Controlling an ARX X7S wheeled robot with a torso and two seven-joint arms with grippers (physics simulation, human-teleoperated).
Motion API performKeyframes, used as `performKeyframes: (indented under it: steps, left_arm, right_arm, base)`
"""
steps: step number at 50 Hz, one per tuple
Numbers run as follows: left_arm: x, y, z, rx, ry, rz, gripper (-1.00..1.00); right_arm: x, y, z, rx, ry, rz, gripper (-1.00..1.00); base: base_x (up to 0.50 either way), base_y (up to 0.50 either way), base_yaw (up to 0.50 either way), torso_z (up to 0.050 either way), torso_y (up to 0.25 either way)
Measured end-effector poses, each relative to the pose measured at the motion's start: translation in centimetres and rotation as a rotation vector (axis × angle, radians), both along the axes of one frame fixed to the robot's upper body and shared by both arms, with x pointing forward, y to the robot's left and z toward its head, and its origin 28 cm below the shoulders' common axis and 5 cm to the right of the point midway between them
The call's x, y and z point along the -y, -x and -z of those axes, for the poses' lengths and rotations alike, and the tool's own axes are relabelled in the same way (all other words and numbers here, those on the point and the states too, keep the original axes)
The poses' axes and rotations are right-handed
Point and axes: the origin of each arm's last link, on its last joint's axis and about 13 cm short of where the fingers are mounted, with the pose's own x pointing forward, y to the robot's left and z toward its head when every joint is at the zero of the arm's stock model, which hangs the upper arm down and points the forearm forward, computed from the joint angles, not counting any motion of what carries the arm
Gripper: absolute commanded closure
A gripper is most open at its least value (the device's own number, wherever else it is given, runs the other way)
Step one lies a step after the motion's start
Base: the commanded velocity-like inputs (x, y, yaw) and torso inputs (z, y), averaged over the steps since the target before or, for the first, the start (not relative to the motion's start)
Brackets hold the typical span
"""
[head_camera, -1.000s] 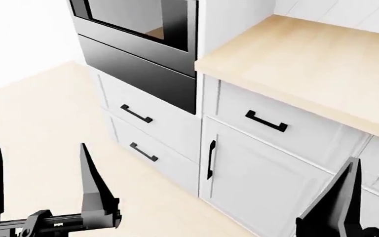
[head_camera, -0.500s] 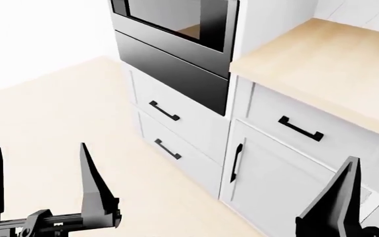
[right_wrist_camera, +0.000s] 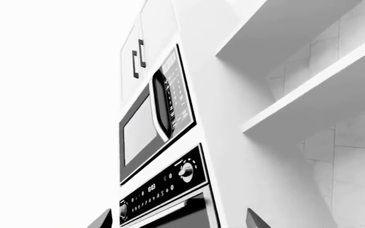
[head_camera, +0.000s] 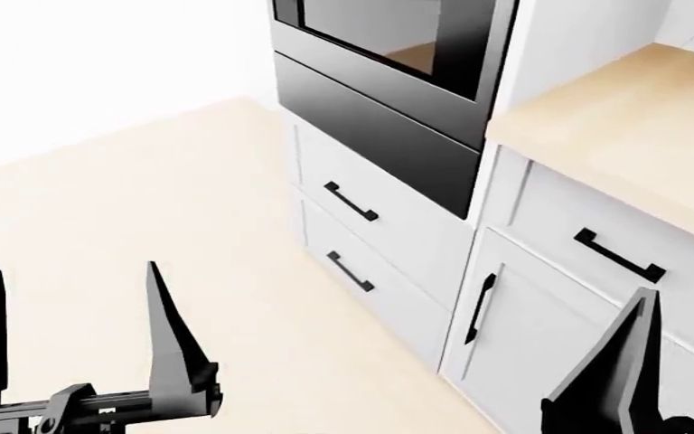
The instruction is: Open the oven door
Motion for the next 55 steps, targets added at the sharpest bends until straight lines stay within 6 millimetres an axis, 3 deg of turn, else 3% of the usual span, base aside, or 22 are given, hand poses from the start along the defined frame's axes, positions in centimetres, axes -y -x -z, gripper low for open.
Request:
performKeyframes:
  steps: [10,55]
  left_arm:
    - [0.0,-0.03,0.01,0.0,0.0,-0.001,-1.0]
    - [-0.01,-0.14,0.05,-0.001,-0.001,-0.001,-1.0]
  right_arm:
    - [0.01,-0.01,0.01,0.0,0.0,0.001,-1.0]
    - [0.0,0.09,-0.05,-0.002,-0.007,-0.013,-1.0]
  base:
    - [0.0,0.0,0.38,0.0,0.0]
    - [0.04,0.08,0.0,0.0,0.0]
